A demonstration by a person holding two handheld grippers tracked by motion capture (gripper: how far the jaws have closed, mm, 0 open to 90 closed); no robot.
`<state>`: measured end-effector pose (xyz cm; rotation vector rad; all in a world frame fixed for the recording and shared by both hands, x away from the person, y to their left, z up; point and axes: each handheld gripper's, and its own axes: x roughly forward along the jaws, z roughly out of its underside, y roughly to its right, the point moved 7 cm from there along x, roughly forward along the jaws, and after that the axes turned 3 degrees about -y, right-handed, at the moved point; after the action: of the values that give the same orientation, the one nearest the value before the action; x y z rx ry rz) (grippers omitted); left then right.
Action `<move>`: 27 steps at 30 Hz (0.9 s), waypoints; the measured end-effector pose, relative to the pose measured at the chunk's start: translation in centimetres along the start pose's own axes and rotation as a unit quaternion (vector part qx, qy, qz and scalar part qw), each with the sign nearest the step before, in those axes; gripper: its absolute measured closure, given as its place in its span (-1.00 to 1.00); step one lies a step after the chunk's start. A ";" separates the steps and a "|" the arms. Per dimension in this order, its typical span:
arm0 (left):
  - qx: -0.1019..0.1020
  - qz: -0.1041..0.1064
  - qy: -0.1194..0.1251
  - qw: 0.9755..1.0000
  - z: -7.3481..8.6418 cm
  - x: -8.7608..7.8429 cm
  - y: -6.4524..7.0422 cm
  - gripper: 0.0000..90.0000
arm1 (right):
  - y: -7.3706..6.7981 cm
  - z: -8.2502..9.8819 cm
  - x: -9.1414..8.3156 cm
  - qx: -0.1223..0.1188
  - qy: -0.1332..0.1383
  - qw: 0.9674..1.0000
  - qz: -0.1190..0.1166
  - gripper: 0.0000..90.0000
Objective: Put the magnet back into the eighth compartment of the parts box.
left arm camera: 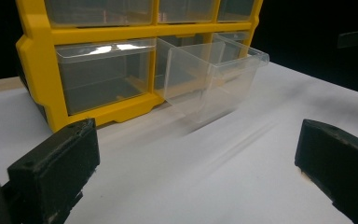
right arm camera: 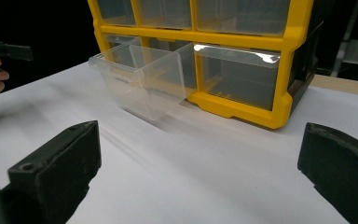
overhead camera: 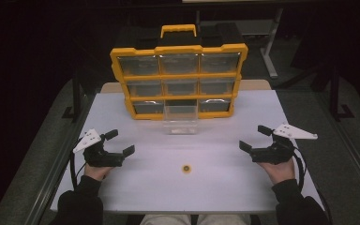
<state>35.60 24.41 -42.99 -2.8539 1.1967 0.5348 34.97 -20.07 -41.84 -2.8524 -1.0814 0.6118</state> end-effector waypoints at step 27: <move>-0.002 0.001 -0.008 1.000 0.2 0.3 0.1 -1.00 | -1.6 0.7 1.5 -0.014 -0.050 0.998 -0.027 -1.00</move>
<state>35.68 24.17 -43.26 -2.8464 1.1973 0.5589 34.77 -17.95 -42.76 -2.8318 -1.1859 0.7500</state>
